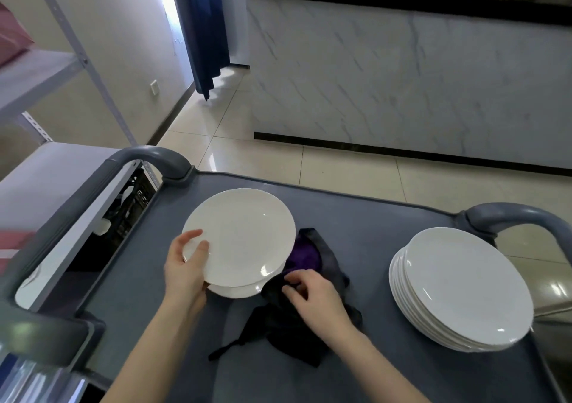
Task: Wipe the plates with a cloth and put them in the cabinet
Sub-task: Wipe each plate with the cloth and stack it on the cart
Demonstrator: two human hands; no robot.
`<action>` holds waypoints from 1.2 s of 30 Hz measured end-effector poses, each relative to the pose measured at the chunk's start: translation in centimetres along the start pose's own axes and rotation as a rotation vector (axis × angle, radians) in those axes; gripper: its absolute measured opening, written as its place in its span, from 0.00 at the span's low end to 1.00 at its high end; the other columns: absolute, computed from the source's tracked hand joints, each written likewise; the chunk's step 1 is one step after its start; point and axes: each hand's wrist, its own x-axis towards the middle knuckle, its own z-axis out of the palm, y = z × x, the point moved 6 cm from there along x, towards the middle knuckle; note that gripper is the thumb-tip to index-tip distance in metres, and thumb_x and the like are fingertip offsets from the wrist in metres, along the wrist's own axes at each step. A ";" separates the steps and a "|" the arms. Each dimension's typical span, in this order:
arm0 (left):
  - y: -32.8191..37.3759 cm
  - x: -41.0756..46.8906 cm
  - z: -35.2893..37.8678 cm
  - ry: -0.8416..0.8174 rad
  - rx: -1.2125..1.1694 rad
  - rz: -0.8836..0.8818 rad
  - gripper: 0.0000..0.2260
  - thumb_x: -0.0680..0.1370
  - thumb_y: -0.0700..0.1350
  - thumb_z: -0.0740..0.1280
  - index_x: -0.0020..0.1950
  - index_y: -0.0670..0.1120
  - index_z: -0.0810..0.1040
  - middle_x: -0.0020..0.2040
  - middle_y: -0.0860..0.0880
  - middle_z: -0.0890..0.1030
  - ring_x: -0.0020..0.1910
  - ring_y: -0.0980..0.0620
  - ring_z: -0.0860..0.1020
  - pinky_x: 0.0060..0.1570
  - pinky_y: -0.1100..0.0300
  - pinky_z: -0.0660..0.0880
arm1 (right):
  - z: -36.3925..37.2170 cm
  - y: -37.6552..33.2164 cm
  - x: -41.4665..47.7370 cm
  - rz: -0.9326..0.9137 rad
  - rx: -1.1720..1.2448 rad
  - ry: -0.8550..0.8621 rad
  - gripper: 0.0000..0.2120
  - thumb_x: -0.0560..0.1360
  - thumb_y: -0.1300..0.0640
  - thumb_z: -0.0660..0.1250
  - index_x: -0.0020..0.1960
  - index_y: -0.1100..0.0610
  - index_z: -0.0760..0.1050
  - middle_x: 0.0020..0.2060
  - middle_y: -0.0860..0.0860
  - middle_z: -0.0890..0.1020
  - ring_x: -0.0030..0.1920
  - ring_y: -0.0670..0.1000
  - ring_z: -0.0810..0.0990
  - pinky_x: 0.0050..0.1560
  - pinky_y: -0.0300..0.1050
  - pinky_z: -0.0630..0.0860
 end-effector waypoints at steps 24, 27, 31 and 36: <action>0.8 -1.9 3.9 -0.160 0.084 0.104 0.14 0.82 0.43 0.63 0.54 0.62 0.81 0.63 0.51 0.78 0.61 0.45 0.79 0.61 0.41 0.78 | -14.5 2.3 -3.3 0.198 0.790 0.382 0.11 0.82 0.51 0.60 0.50 0.50 0.80 0.50 0.53 0.84 0.57 0.56 0.81 0.60 0.57 0.77; 0.9 -2.6 5.8 -0.204 0.076 0.094 0.15 0.83 0.45 0.61 0.53 0.65 0.81 0.59 0.57 0.79 0.55 0.52 0.79 0.51 0.52 0.79 | -16.0 -1.3 -3.7 0.037 0.650 0.460 0.08 0.82 0.50 0.60 0.51 0.46 0.78 0.47 0.47 0.84 0.52 0.50 0.82 0.53 0.45 0.78; 0.5 -3.7 8.1 -0.264 0.038 0.056 0.15 0.85 0.48 0.58 0.53 0.65 0.82 0.46 0.60 0.80 0.46 0.54 0.77 0.47 0.56 0.74 | -11.5 -4.8 -5.6 -0.225 0.084 0.334 0.12 0.79 0.55 0.66 0.58 0.41 0.79 0.52 0.38 0.81 0.55 0.41 0.77 0.58 0.35 0.71; 0.7 -4.8 8.8 -0.296 0.020 0.113 0.17 0.86 0.46 0.58 0.53 0.63 0.83 0.47 0.67 0.82 0.45 0.70 0.77 0.51 0.64 0.72 | -6.1 -6.0 -7.0 -0.492 -0.294 0.305 0.15 0.76 0.56 0.68 0.62 0.51 0.80 0.65 0.40 0.77 0.70 0.48 0.71 0.68 0.47 0.66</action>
